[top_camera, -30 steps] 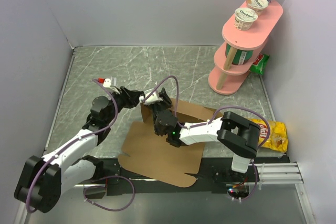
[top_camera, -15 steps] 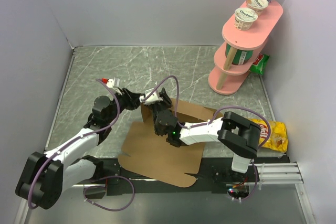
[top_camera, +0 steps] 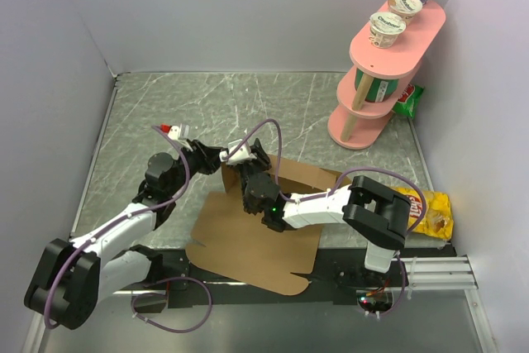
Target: Fold the paper box
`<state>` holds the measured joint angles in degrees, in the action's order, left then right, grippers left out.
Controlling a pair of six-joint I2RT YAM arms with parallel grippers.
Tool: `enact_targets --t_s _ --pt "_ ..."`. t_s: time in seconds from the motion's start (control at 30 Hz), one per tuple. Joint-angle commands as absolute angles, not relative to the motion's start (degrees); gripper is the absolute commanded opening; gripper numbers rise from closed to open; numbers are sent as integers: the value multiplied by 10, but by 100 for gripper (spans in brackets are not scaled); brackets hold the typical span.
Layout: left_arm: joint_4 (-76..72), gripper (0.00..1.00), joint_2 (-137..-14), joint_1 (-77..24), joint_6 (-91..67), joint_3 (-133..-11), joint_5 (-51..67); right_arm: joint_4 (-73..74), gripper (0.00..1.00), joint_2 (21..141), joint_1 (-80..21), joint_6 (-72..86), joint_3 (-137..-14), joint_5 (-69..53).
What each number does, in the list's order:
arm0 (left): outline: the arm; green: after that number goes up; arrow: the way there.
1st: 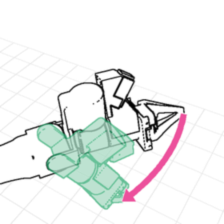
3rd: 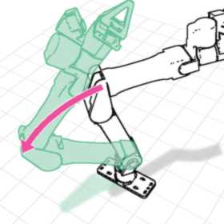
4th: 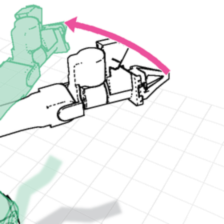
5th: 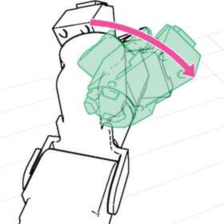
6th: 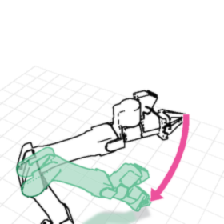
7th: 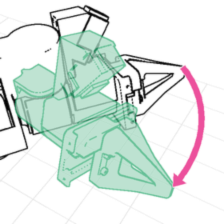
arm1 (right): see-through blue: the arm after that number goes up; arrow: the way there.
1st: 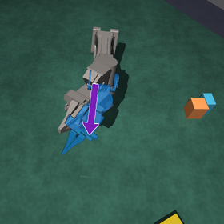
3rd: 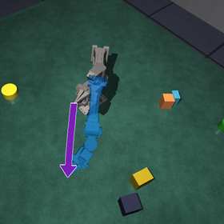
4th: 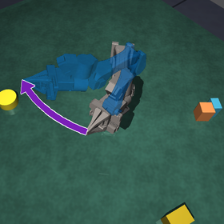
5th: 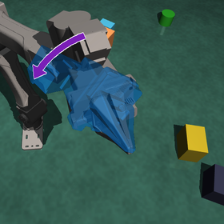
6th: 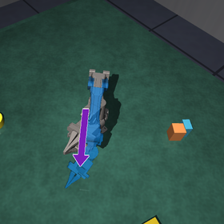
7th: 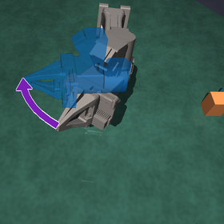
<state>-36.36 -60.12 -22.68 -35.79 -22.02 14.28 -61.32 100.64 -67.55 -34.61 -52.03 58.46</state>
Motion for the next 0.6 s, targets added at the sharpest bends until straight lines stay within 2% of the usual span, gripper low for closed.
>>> enact_targets --t_s 0.0,0.5,0.57 --pt "-329 36 -593 -224 -311 -195 126 -616 43 992 -677 -345 -505 599" --pt "-276 35 -599 -263 -196 -189 59 -630 43 998 -677 -353 -505 602" --pt "-265 32 -605 -269 -187 -195 51 -635 44 998 -676 -355 -504 603"
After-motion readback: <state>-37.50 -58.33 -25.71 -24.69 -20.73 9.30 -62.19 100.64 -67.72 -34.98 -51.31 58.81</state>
